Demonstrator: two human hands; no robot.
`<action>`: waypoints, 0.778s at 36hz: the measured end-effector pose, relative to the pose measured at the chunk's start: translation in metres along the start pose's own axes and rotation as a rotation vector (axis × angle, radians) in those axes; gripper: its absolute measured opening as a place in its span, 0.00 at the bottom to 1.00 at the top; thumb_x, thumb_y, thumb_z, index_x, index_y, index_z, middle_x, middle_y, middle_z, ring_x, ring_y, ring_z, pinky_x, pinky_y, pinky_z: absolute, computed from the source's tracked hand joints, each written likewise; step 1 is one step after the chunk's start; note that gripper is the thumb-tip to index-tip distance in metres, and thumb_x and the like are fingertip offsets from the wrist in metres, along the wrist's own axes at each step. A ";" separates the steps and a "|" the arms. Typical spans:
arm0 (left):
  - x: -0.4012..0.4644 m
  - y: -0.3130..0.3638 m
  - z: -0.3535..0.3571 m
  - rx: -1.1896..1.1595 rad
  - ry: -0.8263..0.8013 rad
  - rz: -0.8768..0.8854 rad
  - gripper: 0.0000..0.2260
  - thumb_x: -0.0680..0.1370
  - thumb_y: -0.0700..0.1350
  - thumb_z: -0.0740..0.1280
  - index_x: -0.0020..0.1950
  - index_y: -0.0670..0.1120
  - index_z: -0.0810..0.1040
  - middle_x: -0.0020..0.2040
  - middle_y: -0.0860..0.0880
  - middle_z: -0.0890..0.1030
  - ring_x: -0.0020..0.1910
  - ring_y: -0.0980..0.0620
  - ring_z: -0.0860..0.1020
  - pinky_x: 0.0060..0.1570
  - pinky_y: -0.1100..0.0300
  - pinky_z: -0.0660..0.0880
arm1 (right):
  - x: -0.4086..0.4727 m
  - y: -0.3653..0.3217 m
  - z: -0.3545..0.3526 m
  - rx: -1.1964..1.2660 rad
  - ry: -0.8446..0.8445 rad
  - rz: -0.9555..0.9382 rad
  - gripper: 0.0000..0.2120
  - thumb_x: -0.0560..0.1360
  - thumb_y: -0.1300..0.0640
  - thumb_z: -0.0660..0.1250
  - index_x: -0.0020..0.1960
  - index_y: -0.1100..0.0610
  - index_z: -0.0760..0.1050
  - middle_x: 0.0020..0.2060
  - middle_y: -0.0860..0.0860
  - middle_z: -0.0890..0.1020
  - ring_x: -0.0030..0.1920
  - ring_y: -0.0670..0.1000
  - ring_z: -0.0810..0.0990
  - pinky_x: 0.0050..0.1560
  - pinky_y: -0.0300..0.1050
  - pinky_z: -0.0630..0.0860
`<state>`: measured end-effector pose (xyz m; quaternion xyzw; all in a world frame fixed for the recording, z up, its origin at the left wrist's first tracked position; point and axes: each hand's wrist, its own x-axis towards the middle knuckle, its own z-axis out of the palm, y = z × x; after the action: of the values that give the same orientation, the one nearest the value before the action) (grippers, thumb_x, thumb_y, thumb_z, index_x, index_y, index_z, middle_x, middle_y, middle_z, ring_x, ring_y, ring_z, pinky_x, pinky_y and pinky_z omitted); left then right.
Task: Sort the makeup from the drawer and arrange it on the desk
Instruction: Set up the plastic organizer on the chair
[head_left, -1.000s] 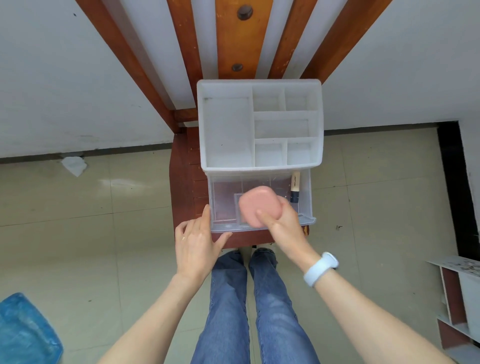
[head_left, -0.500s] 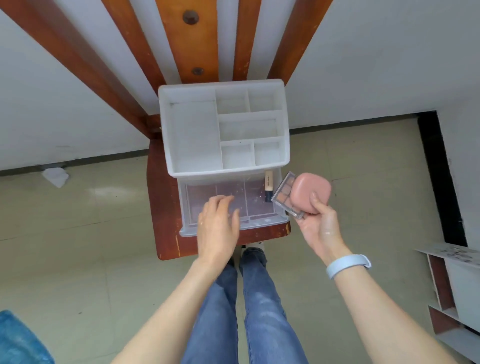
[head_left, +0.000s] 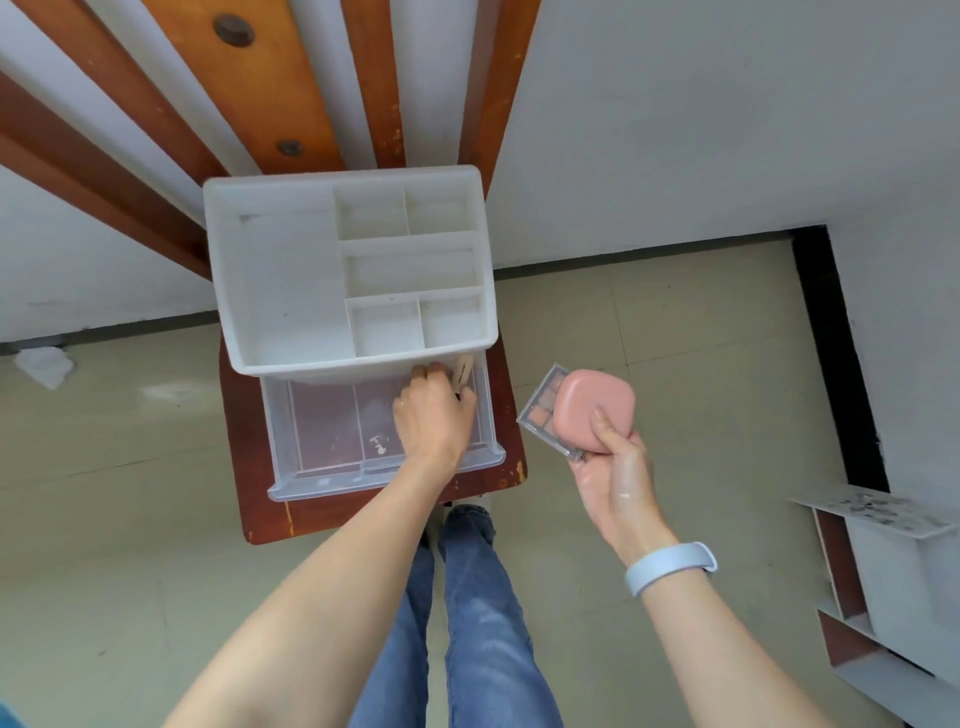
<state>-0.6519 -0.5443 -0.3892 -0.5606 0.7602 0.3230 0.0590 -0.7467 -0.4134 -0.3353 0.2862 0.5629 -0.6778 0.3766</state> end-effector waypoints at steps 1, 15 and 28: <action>0.000 0.000 -0.001 0.031 0.008 -0.009 0.11 0.76 0.47 0.65 0.53 0.42 0.77 0.52 0.42 0.80 0.50 0.41 0.78 0.53 0.47 0.75 | 0.000 0.000 0.001 0.001 -0.005 0.000 0.10 0.77 0.66 0.61 0.58 0.61 0.71 0.53 0.59 0.78 0.52 0.57 0.78 0.50 0.49 0.77; -0.058 -0.034 -0.075 -0.611 -0.283 -0.069 0.06 0.77 0.41 0.59 0.45 0.53 0.71 0.50 0.44 0.74 0.45 0.46 0.76 0.46 0.56 0.73 | -0.041 0.023 0.025 -0.203 -0.335 0.120 0.14 0.69 0.64 0.65 0.55 0.60 0.72 0.48 0.55 0.81 0.47 0.49 0.82 0.43 0.39 0.78; -0.076 -0.076 -0.110 -0.833 -0.264 -0.176 0.20 0.71 0.53 0.72 0.59 0.51 0.70 0.53 0.52 0.77 0.52 0.59 0.76 0.50 0.63 0.74 | -0.076 0.060 0.065 -0.505 -0.610 0.175 0.26 0.71 0.59 0.66 0.68 0.56 0.67 0.61 0.55 0.77 0.59 0.51 0.76 0.54 0.42 0.74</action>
<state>-0.5267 -0.5563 -0.3013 -0.5531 0.5004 0.6644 -0.0479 -0.6525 -0.4676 -0.2931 0.0175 0.5477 -0.5376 0.6408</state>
